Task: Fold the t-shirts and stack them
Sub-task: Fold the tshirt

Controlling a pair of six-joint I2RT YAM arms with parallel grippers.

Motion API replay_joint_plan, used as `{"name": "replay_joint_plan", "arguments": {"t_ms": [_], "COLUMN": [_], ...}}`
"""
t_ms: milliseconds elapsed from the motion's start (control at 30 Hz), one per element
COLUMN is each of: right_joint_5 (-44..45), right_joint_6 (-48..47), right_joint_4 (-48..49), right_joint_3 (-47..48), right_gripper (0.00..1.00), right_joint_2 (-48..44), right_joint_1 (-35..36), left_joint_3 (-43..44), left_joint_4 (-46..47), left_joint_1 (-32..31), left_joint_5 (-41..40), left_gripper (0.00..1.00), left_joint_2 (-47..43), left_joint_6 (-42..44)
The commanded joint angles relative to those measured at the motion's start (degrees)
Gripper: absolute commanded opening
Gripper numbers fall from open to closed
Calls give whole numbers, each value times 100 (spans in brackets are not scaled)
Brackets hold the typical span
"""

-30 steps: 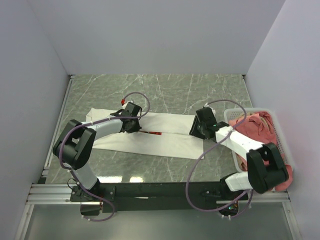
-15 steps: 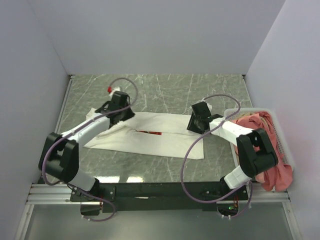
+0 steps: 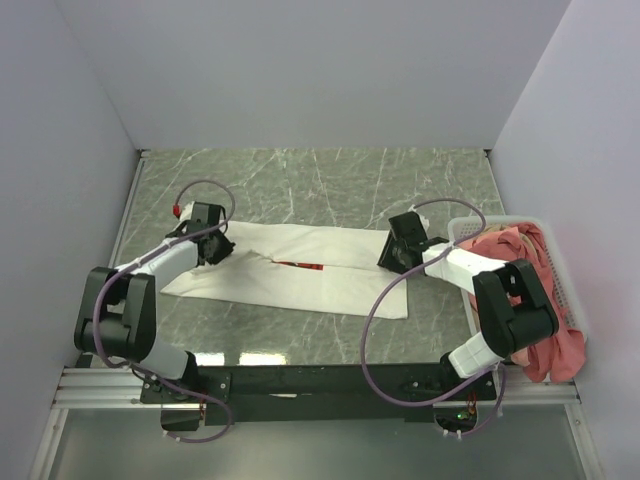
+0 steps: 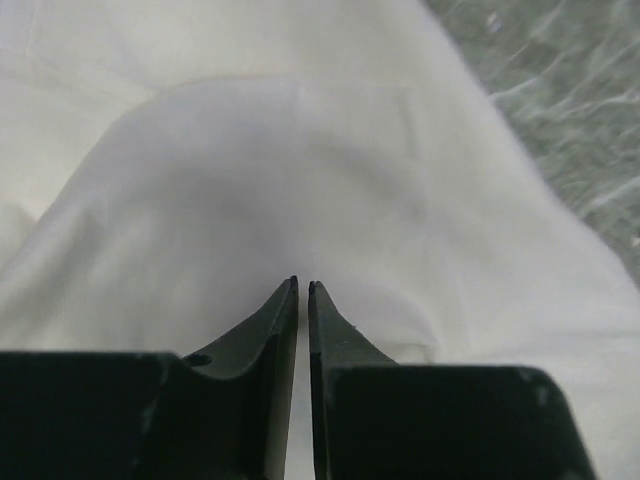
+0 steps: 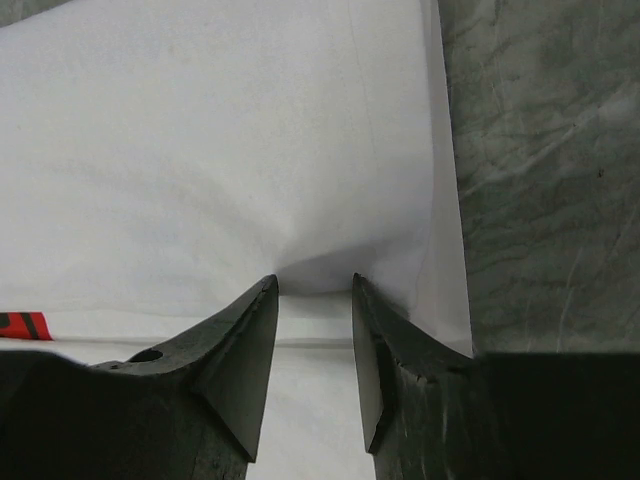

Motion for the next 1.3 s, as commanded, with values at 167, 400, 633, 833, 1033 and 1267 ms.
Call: {"name": "replay_joint_plan", "arguments": {"t_ms": [167,400,633,833,1033,1267], "right_joint_5": [-224,-374,-471,-602,-760,-892], "right_joint_6": [37,10,-95,-130,-131,-113], "right_joint_4": [100,162,109,162,267,408], "right_joint_3": [-200,-104,143,292,354,301], "right_gripper": [43,43,43,43,43,43], "right_joint_2": [-269,-339,-365,-278,-172,-146], "right_joint_1": [-30,-39,40,119,164,181], "left_joint_3": [-758,-1136,-759,-161,349,674], "left_joint_4": [1175,1897,266,-1000,-1275,-1064], "left_joint_1": [40,22,31,241,742,857], "left_joint_5": [893,1667,-175,-1505,-1401,-522], "left_gripper": [11,19,42,56,57,56], "left_joint_2": [156,-124,-1144,-1233,-443,174], "left_joint_6": [-82,207,-344,-671,-347,260]}}
